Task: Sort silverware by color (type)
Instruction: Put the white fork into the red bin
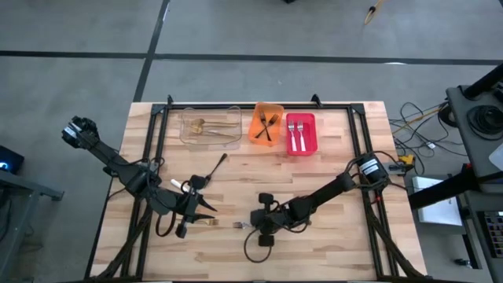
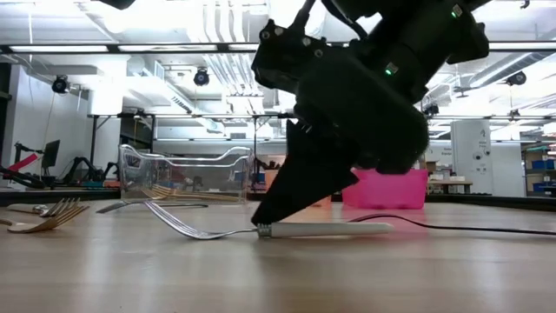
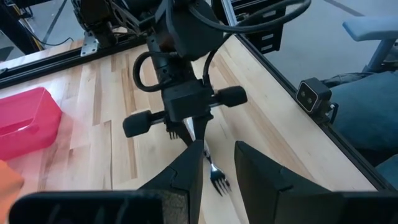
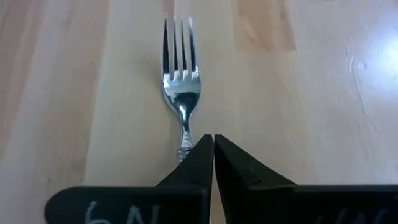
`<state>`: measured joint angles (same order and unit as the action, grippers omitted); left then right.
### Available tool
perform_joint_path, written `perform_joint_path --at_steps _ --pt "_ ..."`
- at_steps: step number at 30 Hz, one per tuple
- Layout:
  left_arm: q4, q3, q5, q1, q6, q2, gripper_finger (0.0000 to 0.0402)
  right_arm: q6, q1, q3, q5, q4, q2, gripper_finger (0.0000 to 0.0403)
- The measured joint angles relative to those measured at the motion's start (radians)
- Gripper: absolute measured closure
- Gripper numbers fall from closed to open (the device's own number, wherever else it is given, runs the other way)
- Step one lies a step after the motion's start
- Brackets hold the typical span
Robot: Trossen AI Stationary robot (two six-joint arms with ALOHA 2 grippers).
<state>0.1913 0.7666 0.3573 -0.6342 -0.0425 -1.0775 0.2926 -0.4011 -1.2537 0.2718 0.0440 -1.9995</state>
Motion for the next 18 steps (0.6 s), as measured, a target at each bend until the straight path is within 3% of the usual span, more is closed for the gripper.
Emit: perform_joint_path --at_steps 9,18 --pt "-0.033 -0.04 0.0 0.0 -0.071 -0.029 0.0326 -0.024 0.008 0.001 0.019 0.114 0.106 0.0394" --pt "-0.426 -0.19 -0.001 0.023 -0.089 -0.296 0.0326 0.017 -0.059 0.056 0.135 0.151 0.204 0.0394"
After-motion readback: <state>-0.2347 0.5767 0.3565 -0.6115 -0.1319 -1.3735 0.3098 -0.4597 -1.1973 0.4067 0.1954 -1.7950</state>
